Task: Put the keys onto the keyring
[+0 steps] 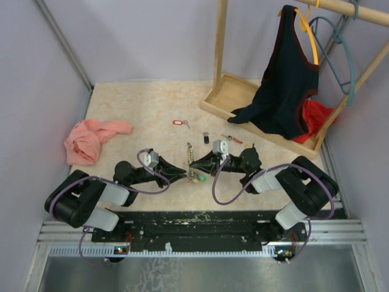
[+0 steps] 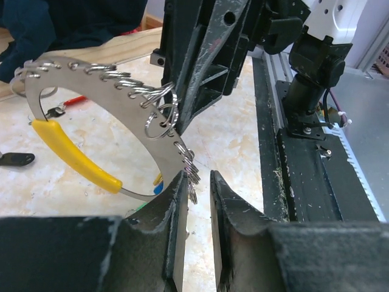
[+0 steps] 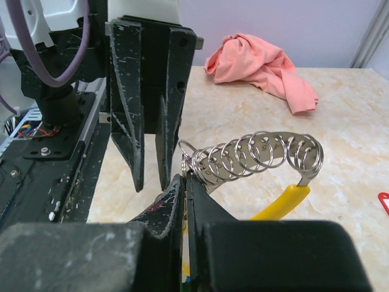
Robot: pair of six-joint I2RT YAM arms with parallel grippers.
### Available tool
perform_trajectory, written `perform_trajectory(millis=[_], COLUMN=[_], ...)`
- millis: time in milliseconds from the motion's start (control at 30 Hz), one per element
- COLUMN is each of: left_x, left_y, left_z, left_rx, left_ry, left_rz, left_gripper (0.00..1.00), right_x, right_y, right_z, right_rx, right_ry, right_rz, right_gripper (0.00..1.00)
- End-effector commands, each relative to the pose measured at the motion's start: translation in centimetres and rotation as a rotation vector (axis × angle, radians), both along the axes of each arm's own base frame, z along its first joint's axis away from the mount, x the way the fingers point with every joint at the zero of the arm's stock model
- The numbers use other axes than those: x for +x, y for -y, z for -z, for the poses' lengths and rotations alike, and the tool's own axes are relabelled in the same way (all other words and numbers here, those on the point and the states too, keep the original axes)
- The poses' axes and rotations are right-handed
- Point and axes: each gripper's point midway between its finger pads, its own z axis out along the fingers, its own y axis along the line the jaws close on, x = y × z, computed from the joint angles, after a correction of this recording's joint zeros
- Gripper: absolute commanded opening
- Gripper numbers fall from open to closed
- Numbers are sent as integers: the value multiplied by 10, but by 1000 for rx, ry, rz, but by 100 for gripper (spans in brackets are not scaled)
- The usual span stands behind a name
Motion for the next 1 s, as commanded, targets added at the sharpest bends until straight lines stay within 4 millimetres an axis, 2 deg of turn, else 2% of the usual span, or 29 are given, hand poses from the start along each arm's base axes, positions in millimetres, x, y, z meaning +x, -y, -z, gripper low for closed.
perform_trajectory(millis=[0,200,967], left_x=[4,18,14], left_y=[2,1,3], left_z=[-30,-31,-49], left_rx=[-85,-73,-133], left_ry=[119,128,176], left_rz=[2,-64,-30], left_gripper=[28,31,35], right_x=[0,-1,-4], right_y=[-1,-2,-4], right_z=[-22,-23,-23], right_rx=[61,60,57], right_ry=[80,84,70], right_rz=[-25,-38,-66], right_gripper=[0,0,0])
